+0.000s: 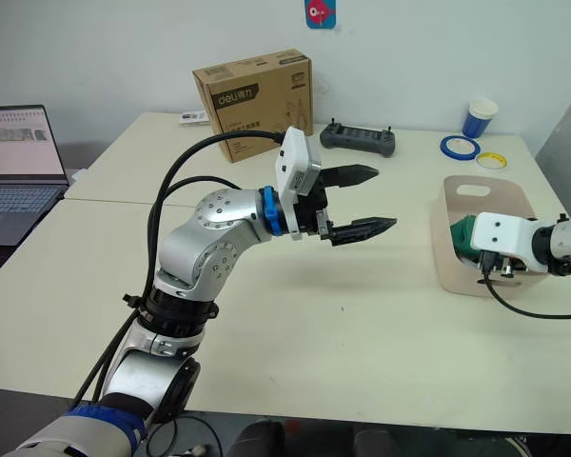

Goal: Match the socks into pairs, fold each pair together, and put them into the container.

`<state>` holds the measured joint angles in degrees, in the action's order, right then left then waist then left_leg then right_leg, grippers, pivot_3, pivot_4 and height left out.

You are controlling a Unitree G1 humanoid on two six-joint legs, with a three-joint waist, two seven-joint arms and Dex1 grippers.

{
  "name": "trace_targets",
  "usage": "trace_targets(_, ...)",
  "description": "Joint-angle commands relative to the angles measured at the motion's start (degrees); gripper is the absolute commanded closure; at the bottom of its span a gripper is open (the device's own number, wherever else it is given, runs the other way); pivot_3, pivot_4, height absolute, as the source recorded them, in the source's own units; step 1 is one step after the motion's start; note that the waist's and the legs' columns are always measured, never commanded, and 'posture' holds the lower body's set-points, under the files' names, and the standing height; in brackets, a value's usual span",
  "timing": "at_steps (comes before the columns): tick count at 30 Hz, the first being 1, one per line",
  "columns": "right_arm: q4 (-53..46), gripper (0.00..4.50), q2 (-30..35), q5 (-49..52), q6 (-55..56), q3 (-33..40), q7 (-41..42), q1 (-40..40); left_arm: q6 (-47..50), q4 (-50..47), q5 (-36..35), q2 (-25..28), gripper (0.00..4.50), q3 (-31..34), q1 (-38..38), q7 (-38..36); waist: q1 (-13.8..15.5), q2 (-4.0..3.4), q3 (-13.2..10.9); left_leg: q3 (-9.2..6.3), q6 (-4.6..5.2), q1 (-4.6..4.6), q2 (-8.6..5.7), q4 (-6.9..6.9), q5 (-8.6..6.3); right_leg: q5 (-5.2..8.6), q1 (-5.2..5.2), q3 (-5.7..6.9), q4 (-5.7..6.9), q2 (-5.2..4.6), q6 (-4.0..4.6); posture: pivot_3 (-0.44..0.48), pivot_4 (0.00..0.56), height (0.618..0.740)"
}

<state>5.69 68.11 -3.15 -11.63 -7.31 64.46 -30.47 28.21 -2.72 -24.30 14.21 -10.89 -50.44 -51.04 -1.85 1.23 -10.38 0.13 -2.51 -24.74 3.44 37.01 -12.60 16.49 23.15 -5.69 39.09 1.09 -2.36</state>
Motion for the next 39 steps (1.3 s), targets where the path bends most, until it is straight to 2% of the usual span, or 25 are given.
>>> trace_targets(1,-1.5,2.67,3.3,2.2,-3.2,4.2,3.7,-2.3,0.1,-2.6,-0.8,0.8,0.0,-0.1,0.1,-1.6,0.0,0.0,0.0,-0.01,0.0,0.0,0.0,0.0,0.0,0.0,0.0,0.01,0.0,0.0,0.0,0.0,0.15,0.74)
trace_targets(6,0.9,2.67,4.5,2.0,-5.1,4.5,5.4,-6.6,-0.2,-2.9,-0.3,0.9,0.0,-0.5,0.8,-1.9,0.0,-0.01,0.0,0.01,0.01,0.01,0.0,0.01,0.0,0.0,0.0,0.01,0.0,-0.01,0.0,0.0,0.15,0.74)
trace_targets(10,6.9,2.67,-0.2,-1.1,-2.7,2.2,0.3,-11.5,-0.7,-2.7,0.4,0.5,0.0,-1.1,0.9,-2.1,-0.1,-0.01,0.0,0.04,0.01,0.03,0.0,0.03,0.0,0.0,0.0,-0.02,0.01,-0.01,0.0,0.0,0.15,0.74)
trace_targets(15,13.1,4.27,-4.2,-5.8,3.0,-0.1,-4.7,-10.5,-0.9,-2.5,0.9,0.3,0.0,-1.5,0.3,-2.0,0.0,-0.02,0.0,0.04,0.0,0.03,-0.01,0.05,0.0,-0.02,-0.02,-0.01,0.02,-0.02,-0.01,0.0,0.15,0.74)
trace_targets(16,14.3,4.47,-4.9,-6.5,3.9,-0.7,-5.4,-10.1,-0.7,-2.7,1.0,0.3,0.0,-1.7,0.5,-1.9,0.0,-0.02,0.0,0.04,0.0,0.03,-0.02,0.04,0.0,-0.02,-0.01,-0.01,0.03,-0.03,-0.01,0.0,0.15,0.74)
trace_targets(27,21.7,4.47,-10.5,-7.8,7.2,-1.9,-6.4,-7.9,0.3,-3.5,1.1,0.5,0.0,-2.4,0.7,-1.5,0.0,-0.05,0.0,0.01,-0.03,0.07,-0.04,0.05,0.03,-0.03,-0.06,0.02,0.14,-0.07,0.0,0.0,0.15,0.74)
trace_targets(39,18.2,4.47,-4.9,-5.7,5.5,1.3,-2.1,-12.1,0.0,-2.7,1.6,2.0,0.0,-1.3,0.9,-2.0,0.1,-0.06,0.0,0.01,-0.04,0.09,-0.09,0.07,0.04,-0.02,-0.05,0.02,0.25,-0.1,0.0,0.0,0.15,0.74)
